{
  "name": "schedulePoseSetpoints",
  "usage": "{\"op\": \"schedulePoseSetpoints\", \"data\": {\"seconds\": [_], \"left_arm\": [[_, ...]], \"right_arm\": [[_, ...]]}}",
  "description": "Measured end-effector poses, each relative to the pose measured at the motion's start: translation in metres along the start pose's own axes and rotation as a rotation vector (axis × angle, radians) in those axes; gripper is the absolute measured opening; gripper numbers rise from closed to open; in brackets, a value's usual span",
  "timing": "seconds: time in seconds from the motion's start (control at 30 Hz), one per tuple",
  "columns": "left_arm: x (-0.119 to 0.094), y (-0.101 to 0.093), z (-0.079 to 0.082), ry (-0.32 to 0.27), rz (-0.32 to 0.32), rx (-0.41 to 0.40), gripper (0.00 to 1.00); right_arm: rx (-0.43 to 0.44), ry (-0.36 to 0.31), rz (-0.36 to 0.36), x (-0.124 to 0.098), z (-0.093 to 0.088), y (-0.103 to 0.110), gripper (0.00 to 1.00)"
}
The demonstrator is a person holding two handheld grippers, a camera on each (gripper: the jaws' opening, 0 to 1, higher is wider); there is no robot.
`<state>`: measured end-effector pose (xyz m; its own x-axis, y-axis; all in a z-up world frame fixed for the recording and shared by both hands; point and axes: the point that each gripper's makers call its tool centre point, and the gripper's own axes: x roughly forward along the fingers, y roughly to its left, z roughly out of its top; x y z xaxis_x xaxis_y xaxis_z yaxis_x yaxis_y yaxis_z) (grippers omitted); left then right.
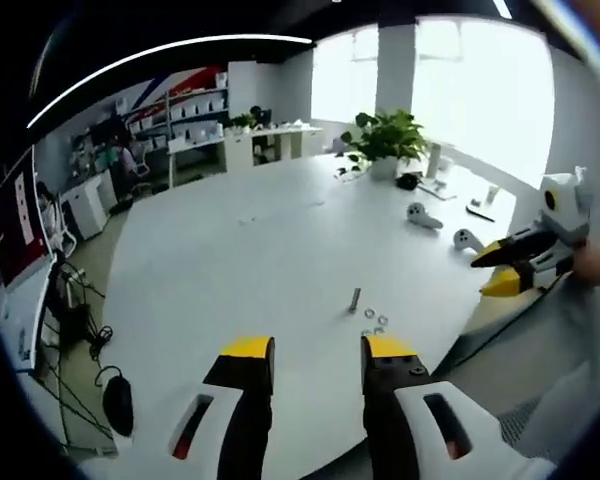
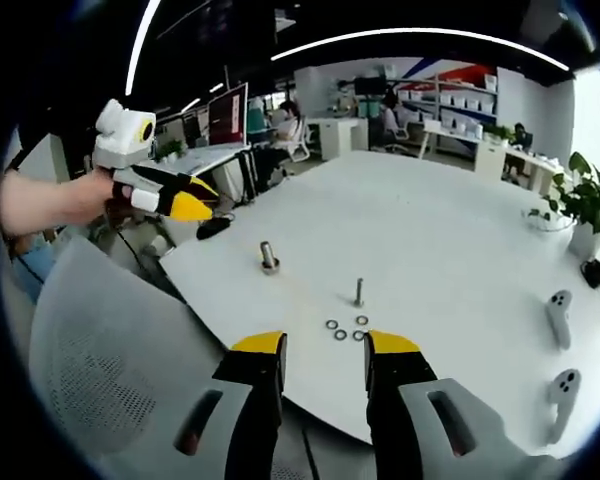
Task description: Place the washer onto the threaded stud by aligning its center hole with the stud, sliding it down to the base, and recovering from edge contact or off-axis alignment until the washer reaches the visible bottom stop.
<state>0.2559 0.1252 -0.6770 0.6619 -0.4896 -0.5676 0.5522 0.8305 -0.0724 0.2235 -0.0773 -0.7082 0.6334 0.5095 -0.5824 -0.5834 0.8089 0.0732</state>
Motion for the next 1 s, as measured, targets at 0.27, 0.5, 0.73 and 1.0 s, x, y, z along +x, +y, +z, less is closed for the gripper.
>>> {"op": "schedulePoseSetpoints", "data": {"seconds": [0.27,0.5,0.73,1.0], "left_arm": [[-0.014,-0.010,-0.023,0.009,-0.031,0.036,0.33],[-0.031,-0.005,-0.025,-0.032,-0.053,-0.015,0.33],[-0.040,-0.002,-0.025,-0.079,-0.064,-0.010,0.32],[-0.036,-0.020,-0.025,-0.084,-0.133,0.018,0.32]], "right_arm": [[0.004,0.022,-0.033,0.000,-0.004,-0.005,0.33],[0.015,0.035,-0.057,0.000,-0.006,-0.010,0.33],[0.004,0.052,-0.082,-0.001,-0.010,-0.014,0.33],[-0.007,0.095,-0.093,0.001,-0.017,-0.014,0.33]]}}
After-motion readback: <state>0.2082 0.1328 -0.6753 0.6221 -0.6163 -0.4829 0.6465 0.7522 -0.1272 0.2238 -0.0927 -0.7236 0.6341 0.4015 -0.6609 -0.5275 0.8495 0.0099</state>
